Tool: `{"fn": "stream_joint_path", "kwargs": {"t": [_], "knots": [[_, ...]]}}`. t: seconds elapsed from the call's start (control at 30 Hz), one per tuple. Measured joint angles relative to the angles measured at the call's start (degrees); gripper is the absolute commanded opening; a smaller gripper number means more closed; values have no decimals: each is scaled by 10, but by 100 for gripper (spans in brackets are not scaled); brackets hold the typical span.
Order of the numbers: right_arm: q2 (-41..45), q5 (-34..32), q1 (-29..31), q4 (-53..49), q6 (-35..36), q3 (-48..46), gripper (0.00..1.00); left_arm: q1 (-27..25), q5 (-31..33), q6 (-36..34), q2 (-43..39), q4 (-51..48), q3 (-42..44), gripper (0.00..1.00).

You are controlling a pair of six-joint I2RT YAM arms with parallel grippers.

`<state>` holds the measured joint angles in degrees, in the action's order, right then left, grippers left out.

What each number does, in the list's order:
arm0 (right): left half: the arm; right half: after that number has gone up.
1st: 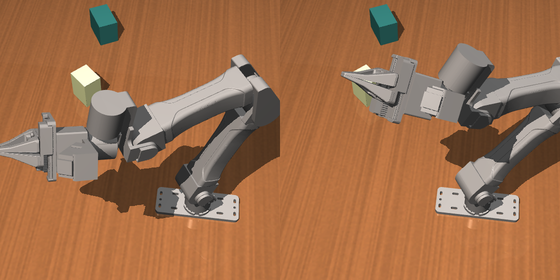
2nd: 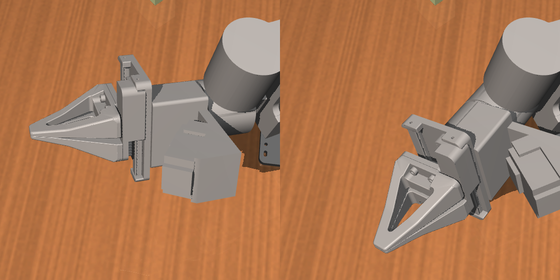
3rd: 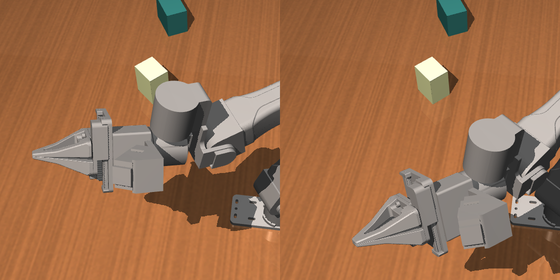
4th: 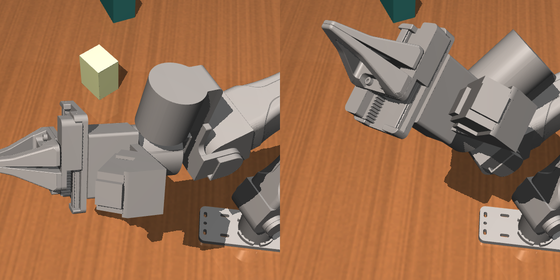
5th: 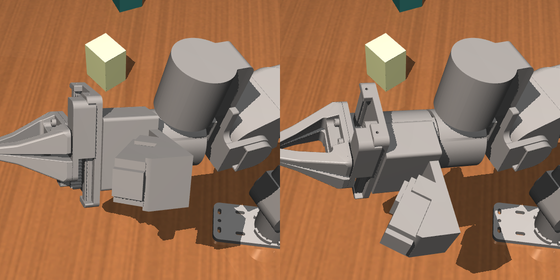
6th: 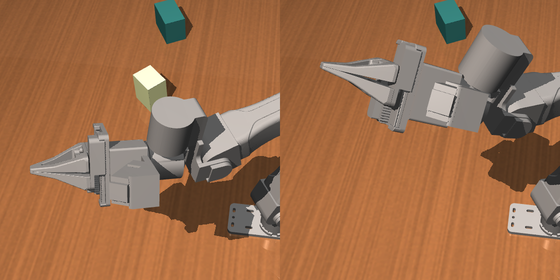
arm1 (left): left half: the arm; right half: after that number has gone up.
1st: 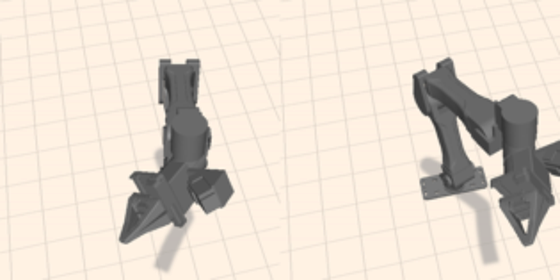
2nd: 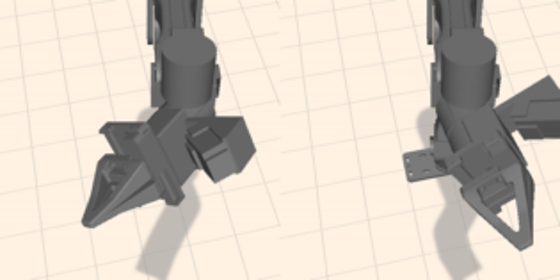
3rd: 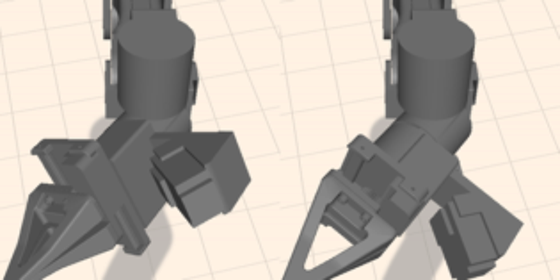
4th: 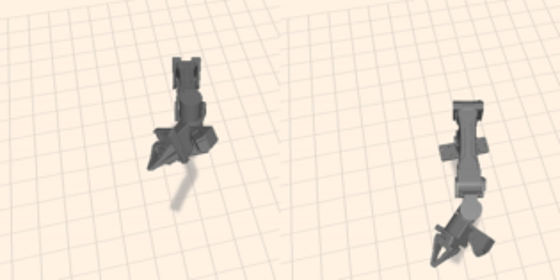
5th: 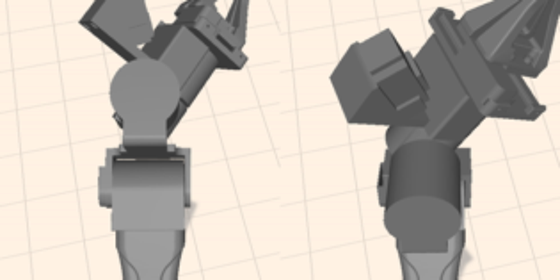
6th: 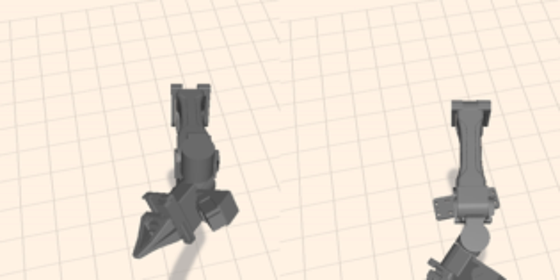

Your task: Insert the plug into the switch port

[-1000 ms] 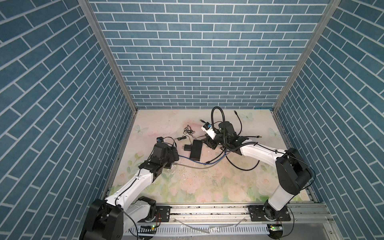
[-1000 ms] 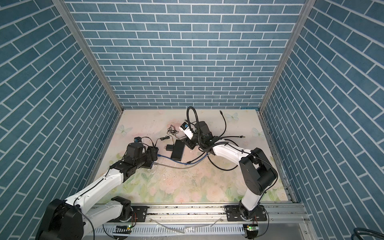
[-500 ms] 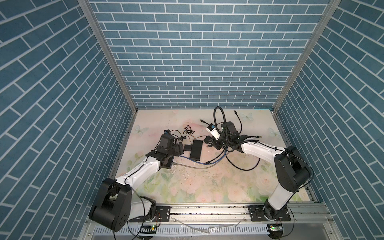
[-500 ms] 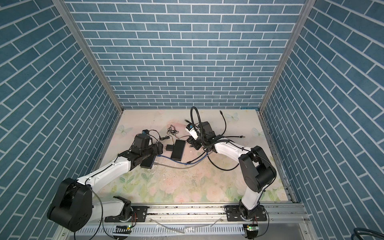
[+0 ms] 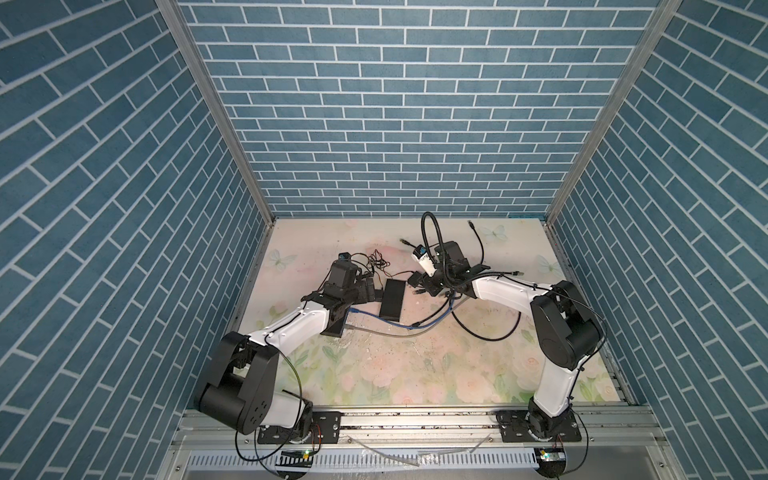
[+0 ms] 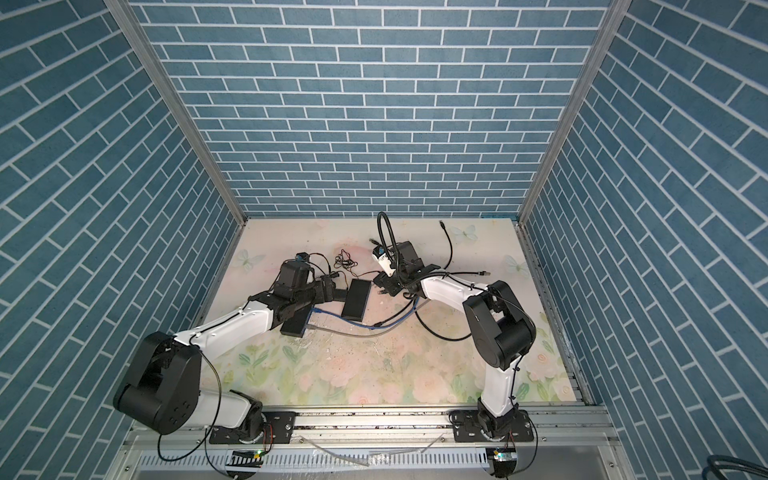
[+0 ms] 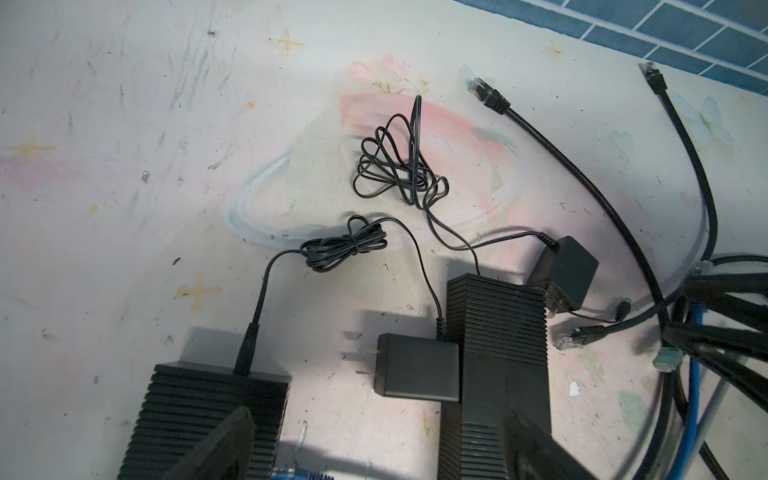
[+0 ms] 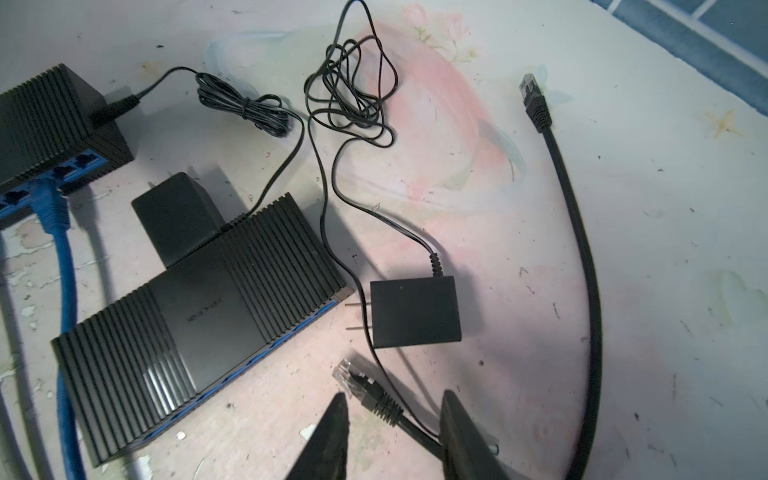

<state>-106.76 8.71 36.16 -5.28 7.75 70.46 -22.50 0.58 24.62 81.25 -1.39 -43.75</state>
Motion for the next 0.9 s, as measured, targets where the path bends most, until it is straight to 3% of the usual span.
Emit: {"fn": "stream_joint_path", "kwargs": {"t": [0.7, 0.9], "knots": [[-103, 50, -9, -111, 27, 114, 38, -2, -2, -3, 0, 12, 1, 93], [-106, 50, -9, -123, 26, 114, 32, -2, -2, -5, 0, 13, 1, 93]]}}
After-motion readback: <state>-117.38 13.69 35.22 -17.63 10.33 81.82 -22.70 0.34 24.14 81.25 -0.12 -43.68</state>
